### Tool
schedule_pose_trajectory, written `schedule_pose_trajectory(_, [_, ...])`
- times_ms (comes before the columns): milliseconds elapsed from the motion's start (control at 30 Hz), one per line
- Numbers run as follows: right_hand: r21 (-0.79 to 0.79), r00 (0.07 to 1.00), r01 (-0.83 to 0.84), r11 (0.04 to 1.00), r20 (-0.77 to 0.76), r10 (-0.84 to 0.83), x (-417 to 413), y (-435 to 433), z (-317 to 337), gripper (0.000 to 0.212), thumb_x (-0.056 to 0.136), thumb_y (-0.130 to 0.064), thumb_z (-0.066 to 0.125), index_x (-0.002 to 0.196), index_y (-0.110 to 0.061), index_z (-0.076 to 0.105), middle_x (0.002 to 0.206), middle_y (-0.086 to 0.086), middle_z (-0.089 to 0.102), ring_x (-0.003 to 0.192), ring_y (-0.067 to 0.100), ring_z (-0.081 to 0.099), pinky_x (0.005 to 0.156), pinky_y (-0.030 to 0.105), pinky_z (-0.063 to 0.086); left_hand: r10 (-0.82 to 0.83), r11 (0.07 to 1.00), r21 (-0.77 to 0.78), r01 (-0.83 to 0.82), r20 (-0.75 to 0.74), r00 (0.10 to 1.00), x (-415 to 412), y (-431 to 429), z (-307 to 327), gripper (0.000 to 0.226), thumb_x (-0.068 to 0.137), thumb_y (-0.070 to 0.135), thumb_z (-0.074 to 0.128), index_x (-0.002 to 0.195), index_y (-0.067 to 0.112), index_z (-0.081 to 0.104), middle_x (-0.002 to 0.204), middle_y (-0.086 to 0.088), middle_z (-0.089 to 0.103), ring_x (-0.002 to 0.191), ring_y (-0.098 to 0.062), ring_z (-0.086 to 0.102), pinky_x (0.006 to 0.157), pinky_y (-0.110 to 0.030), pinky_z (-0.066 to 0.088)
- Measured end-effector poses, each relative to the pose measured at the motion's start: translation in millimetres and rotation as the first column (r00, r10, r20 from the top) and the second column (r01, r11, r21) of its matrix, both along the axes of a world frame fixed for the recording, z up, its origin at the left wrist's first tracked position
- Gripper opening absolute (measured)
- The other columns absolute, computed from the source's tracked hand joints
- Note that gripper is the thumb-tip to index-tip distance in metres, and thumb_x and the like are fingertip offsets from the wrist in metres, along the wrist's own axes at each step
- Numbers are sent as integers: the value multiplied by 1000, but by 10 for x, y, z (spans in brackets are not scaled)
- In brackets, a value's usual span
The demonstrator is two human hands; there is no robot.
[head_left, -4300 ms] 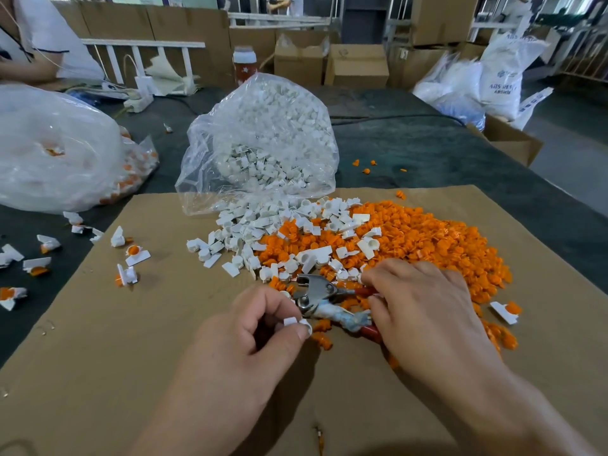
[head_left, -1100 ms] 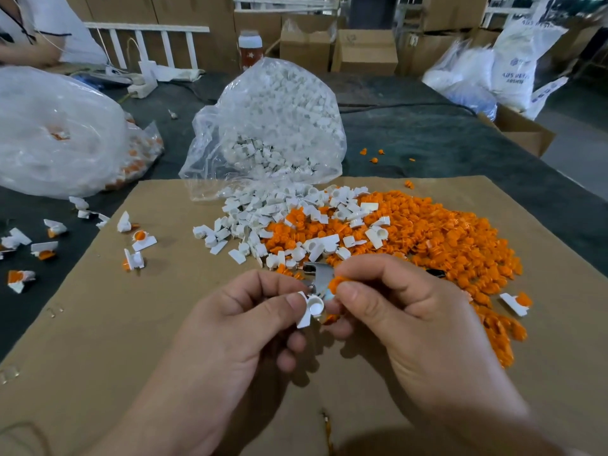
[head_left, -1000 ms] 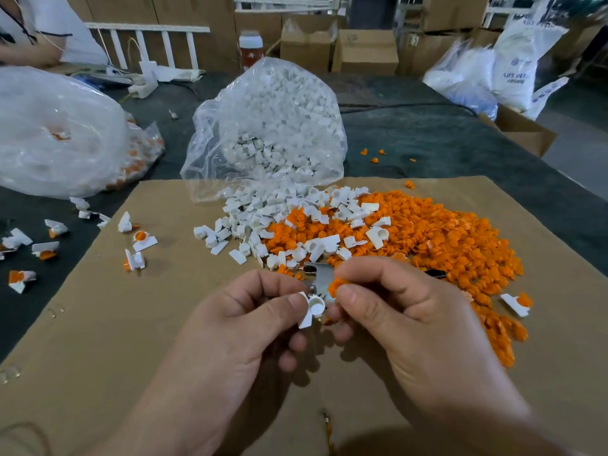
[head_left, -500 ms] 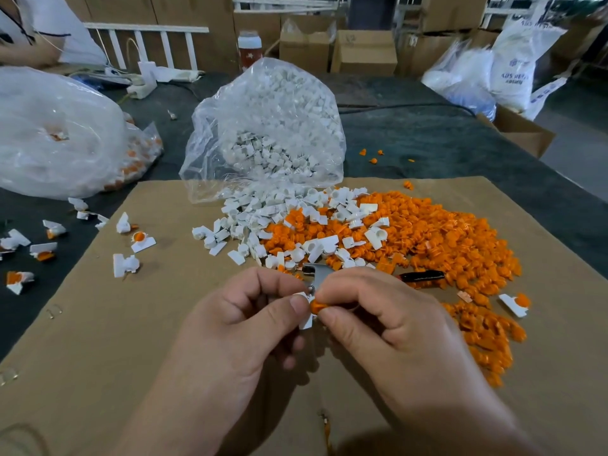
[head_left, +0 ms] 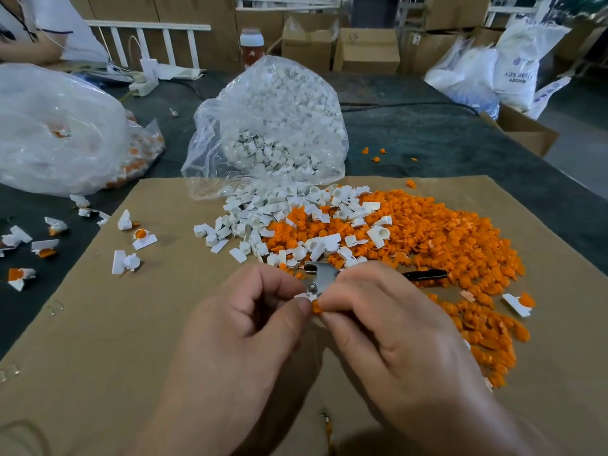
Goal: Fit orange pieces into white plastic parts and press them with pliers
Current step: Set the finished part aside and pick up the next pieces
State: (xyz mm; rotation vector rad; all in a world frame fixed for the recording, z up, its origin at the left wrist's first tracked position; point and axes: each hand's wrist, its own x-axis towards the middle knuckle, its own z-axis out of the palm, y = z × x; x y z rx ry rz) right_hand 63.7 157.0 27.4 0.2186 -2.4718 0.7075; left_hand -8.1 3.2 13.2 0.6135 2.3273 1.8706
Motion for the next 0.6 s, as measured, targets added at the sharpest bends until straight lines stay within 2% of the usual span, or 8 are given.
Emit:
schedule_pose_trajectory(100, [-8, 999, 14, 1000, 44, -13, 28, -11, -34, 9, 94, -34, 51, 95, -32, 59, 90, -16, 55, 82, 3, 55, 65, 18, 45, 65, 993, -97, -72, -77, 995, 23, -9, 33, 19, 72, 56, 65, 89, 50, 65, 64, 12, 67, 58, -9, 61, 51, -19, 47])
schedule_pose_trajectory(167, [-453, 993, 58, 889, 116, -6, 34, -31, 0, 6, 87, -35, 58, 88, -31, 63, 78, -9, 63, 68, 7, 61, 57, 23, 50, 91, 992, -84, -95, -53, 994, 18, -5, 52, 17, 71, 45, 66, 87, 47, 66, 60, 9, 65, 53, -12, 59, 51, -17, 45])
schedule_pose_trajectory(233, [-944, 955, 33, 327, 126, 270, 5, -18, 51, 6, 81, -21, 63, 77, -22, 68, 68, 2, 63, 56, 14, 59, 47, 30, 50, 98, 994, -40, -99, -11, 995, 5, 2, 43, 13, 71, 39, 68, 84, 43, 68, 57, 7, 63, 51, -14, 57, 53, -24, 46])
schedule_pose_trajectory(267, [-999, 923, 25, 36, 37, 383, -11, -4, 70, 6, 79, -15, 63, 76, -13, 67, 68, 9, 61, 53, 17, 57, 44, 29, 48, 99, 995, -20, -99, 12, 995, -3, 5, 34, 12, 72, 39, 69, 83, 42, 68, 56, 7, 63, 51, -13, 56, 56, -28, 45])
schedule_pose_trajectory(300, [-987, 898, 34, -156, -38, 438, -30, 11, 86, 6, 78, -12, 63, 76, -7, 64, 69, 12, 59, 52, 18, 56, 43, 27, 47, 95, 995, -8, -95, 23, 995, -10, 9, 25, 9, 74, 41, 72, 82, 42, 69, 55, 7, 63, 51, -12, 56, 57, -31, 45])
schedule_pose_trajectory(333, [-963, 879, 55, -263, -78, 471, -44, 19, 100, 7, 78, -11, 63, 77, -4, 61, 70, 12, 58, 52, 17, 55, 42, 26, 46, 87, 996, 2, -87, 24, 996, -9, 15, 24, 11, 75, 46, 76, 82, 42, 69, 55, 7, 63, 52, -12, 56, 58, -33, 46])
schedule_pose_trajectory(433, [-930, 847, 123, -346, -84, 524, -64, 20, 100, 8, 78, -12, 63, 77, -5, 60, 72, 10, 58, 52, 15, 54, 43, 25, 45, 84, 996, 27, -84, 9, 996, -5, 26, 18, 29, 60, 58, 66, 84, 43, 70, 56, 8, 64, 53, -14, 59, 62, -41, 51])
schedule_pose_trajectory(600, [-928, 811, 153, -341, -79, 580, -51, 29, 100, 10, 82, -14, 62, 75, -6, 64, 74, 8, 58, 55, 14, 54, 46, 24, 45, 67, 995, 76, -66, -1, 998, -7, 43, -4, 37, 58, 62, 62, 86, 40, 71, 61, 4, 66, 53, -18, 59, 63, -52, 55])
